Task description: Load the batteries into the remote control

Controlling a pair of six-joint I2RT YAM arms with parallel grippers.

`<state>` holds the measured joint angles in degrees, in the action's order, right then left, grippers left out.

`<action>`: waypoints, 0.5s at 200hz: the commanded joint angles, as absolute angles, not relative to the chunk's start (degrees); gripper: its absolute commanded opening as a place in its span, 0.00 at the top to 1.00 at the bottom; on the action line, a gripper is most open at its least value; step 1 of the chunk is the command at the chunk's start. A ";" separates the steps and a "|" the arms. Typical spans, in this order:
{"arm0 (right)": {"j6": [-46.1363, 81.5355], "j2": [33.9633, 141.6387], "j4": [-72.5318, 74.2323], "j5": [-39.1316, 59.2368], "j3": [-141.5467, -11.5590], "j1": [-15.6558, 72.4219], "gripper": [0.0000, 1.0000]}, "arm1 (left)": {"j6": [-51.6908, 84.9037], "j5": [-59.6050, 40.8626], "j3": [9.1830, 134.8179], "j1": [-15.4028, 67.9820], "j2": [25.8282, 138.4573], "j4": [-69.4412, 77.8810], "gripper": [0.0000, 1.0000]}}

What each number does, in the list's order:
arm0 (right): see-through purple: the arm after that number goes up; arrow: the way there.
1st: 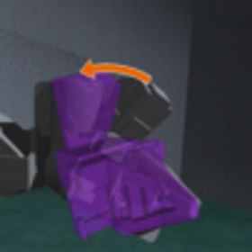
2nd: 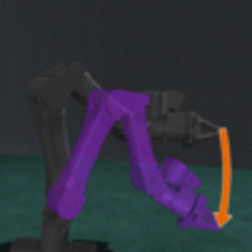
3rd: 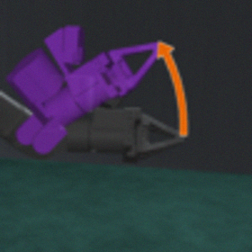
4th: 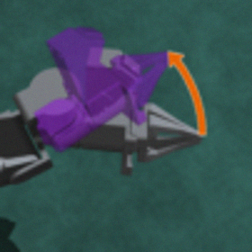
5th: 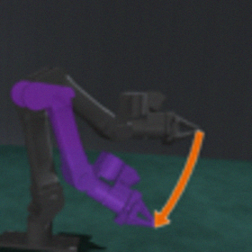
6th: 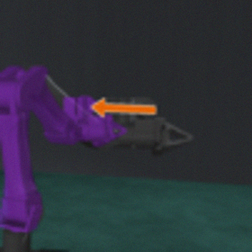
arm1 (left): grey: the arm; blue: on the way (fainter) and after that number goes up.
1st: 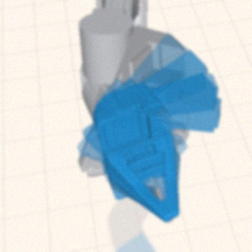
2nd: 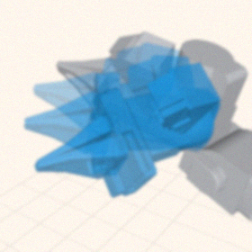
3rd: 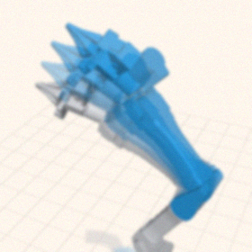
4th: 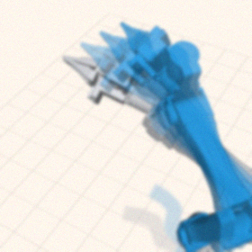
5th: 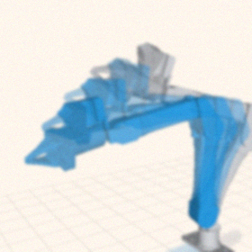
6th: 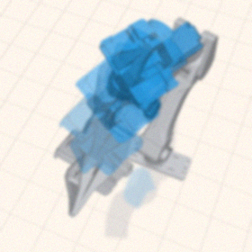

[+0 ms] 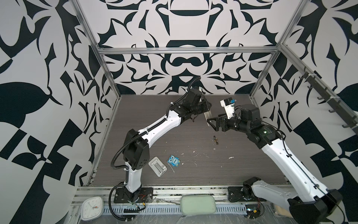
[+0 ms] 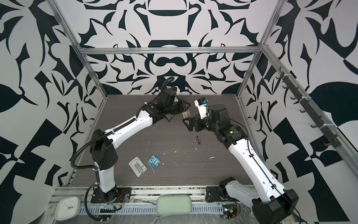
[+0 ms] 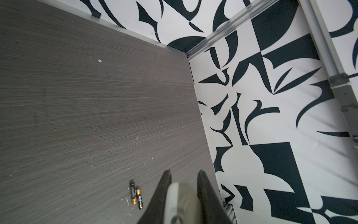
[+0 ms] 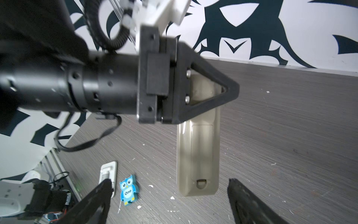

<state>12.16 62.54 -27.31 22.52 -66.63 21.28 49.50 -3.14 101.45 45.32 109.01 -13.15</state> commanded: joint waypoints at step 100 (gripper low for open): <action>27.90 69.76 -37.24 27.82 -74.96 11.71 0.04 | 46.41 11.12 100.23 45.00 103.52 -12.40 1.00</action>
<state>24.75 70.65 -37.65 26.00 -74.41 11.90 47.42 7.73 100.05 45.10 104.88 -13.08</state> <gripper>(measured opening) 0.956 0.237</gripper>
